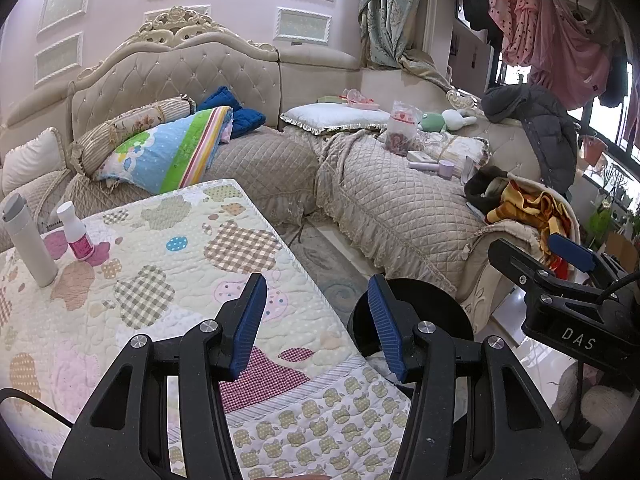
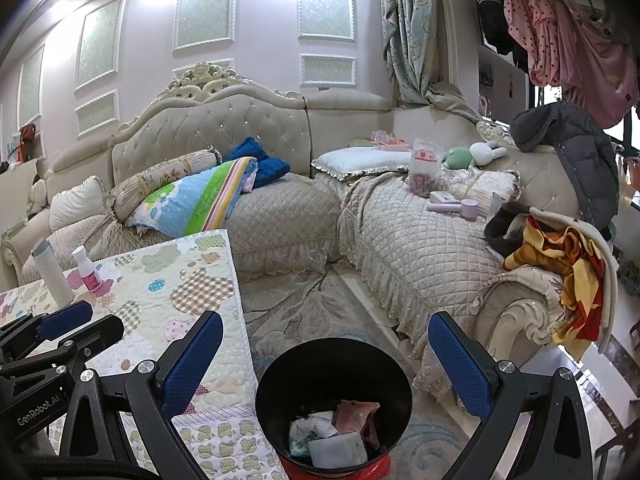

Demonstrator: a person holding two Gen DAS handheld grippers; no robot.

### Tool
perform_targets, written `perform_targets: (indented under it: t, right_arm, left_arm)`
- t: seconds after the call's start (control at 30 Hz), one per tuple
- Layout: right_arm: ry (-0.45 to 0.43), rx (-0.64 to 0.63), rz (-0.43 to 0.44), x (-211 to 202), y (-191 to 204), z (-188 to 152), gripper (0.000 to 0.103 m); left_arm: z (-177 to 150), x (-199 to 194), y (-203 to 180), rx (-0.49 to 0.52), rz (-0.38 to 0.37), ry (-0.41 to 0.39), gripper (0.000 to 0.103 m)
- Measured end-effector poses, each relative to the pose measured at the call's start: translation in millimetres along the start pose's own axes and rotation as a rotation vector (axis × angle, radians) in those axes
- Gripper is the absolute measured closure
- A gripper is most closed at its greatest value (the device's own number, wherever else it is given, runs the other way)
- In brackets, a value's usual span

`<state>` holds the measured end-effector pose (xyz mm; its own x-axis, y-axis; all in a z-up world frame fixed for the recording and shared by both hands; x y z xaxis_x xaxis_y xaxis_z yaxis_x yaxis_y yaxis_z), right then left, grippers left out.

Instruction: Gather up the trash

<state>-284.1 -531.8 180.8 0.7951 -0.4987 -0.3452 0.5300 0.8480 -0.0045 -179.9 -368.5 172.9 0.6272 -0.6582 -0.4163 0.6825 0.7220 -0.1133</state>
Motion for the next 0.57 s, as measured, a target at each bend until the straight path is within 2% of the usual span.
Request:
perform_targets:
  t: [0.57]
  right_arm:
    - [0.018,-0.005,0.0,4.0,1.7,-2.8,0.001]
  left_arm:
    - [-5.2,0.0,0.4,0.025,-0.021,-0.002,0.052]
Point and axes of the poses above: each gripper's, at about its wrist camera, not at the fingertips, and x roughly the way its jaws point, y to its left, z to its top, the point moved 1 cm from there along x, roughly the way its jaws point, and after that the axes turned 9 degrees about -y, right-handed, at the moved point
